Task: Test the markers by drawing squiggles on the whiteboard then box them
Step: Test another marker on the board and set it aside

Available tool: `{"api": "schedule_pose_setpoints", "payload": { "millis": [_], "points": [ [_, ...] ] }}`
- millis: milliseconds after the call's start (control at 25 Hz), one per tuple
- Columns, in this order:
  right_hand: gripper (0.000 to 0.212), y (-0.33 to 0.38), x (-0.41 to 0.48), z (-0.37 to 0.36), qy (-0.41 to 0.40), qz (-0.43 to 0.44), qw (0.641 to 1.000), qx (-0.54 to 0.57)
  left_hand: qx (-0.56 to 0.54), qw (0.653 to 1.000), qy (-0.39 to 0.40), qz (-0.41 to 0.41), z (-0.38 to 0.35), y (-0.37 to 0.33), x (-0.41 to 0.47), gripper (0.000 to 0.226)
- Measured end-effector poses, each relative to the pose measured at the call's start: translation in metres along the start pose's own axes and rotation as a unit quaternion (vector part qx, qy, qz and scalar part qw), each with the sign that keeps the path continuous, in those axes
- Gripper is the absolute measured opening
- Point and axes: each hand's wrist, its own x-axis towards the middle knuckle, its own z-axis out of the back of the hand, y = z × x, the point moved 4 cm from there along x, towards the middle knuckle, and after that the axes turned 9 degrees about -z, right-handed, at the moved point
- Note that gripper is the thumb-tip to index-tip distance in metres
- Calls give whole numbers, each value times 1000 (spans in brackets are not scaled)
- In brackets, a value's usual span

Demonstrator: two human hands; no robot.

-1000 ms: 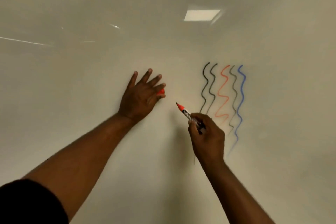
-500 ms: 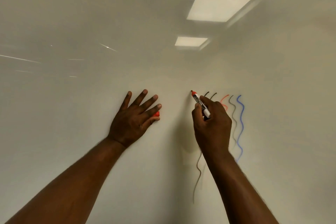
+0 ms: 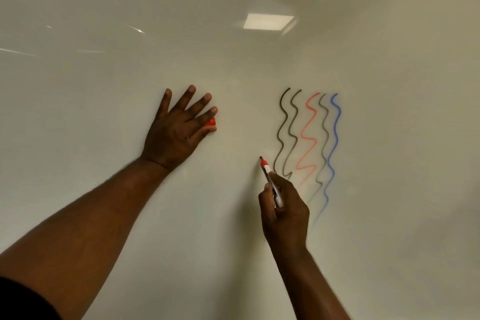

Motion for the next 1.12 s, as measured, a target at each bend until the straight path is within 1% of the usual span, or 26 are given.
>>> {"api": "schedule_pose_setpoints", "payload": {
  "millis": [120,280,360,480,520,600,760,880,960,1120],
  "points": [
    [30,-19,-34,-1,35,-9,999,-12,-15,1000,10,9,-1,-2,-2,40],
    [28,-47,-78,7,45,-62,997,-15,-40,998,5,42,-1,-15,-14,39],
    [29,-58,-103,5,86,-72,993,-40,-49,997,10,51,-2,-23,-22,39],
    [27,-72,-146,3,175,-122,971,-109,-80,995,27,61,2,-33,-34,38],
    [25,-75,-156,6,190,-151,962,-123,-96,993,33,65,4,-36,-38,38],
    [24,-80,-168,17,200,-200,953,-112,-120,989,47,73,6,-43,-51,38],
    [19,-78,-177,41,208,-206,954,-61,-146,980,93,97,9,-71,-87,33],
    [18,-77,-183,57,219,-213,952,-26,-161,973,134,102,14,-107,-124,29],
    [19,-77,-189,65,229,-199,952,-21,-180,965,156,108,17,-138,-149,31],
    [20,-82,-201,76,241,-184,953,-18,-255,926,208,188,27,-202,-200,30]
  ]
}}
